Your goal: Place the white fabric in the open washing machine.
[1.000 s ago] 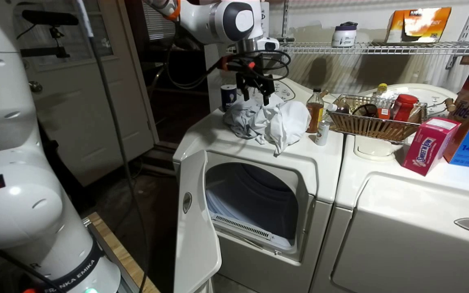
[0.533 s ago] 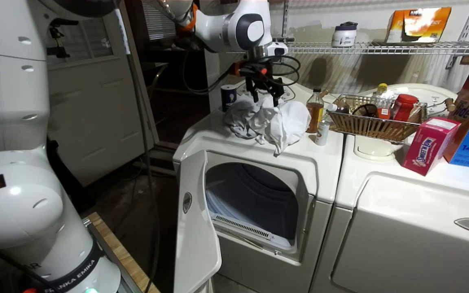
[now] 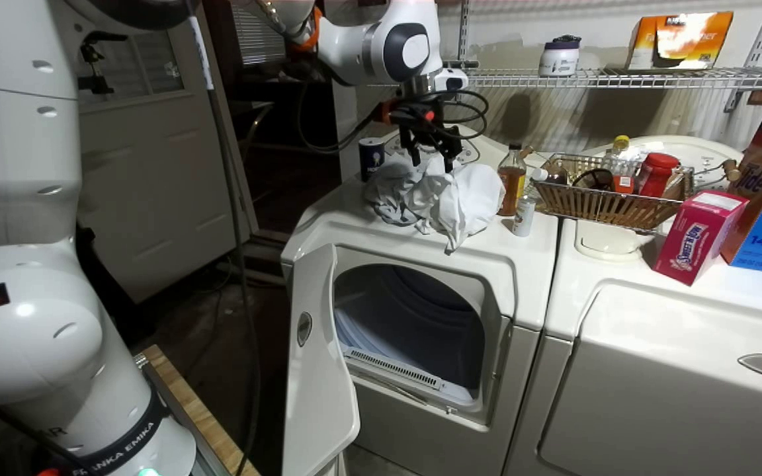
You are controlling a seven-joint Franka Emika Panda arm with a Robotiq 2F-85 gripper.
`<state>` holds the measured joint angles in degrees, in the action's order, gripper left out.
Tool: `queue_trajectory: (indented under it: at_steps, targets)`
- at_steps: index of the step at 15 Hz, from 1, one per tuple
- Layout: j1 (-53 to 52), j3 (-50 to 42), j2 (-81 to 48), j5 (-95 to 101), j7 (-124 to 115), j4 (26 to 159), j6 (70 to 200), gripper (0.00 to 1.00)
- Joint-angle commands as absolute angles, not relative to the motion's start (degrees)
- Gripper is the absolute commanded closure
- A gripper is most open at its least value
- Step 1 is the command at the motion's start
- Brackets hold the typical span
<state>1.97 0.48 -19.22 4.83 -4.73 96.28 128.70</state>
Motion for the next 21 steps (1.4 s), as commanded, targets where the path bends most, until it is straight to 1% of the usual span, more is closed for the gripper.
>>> queue_trajectory:
  at_steps: [1,4,14,21]
  targets:
    - [0.72,-0.65,-24.23,6.67,-3.21,92.3,130.61,0.0]
    - [0.5,-1.41,-28.54,9.1,-1.52,89.27,132.57,0.0]
    - [1.9,0.2,-41.24,8.88,13.97,79.04,138.97,0.0]
    - [4.57,4.15,-46.15,6.09,23.67,74.32,136.89,0.0]
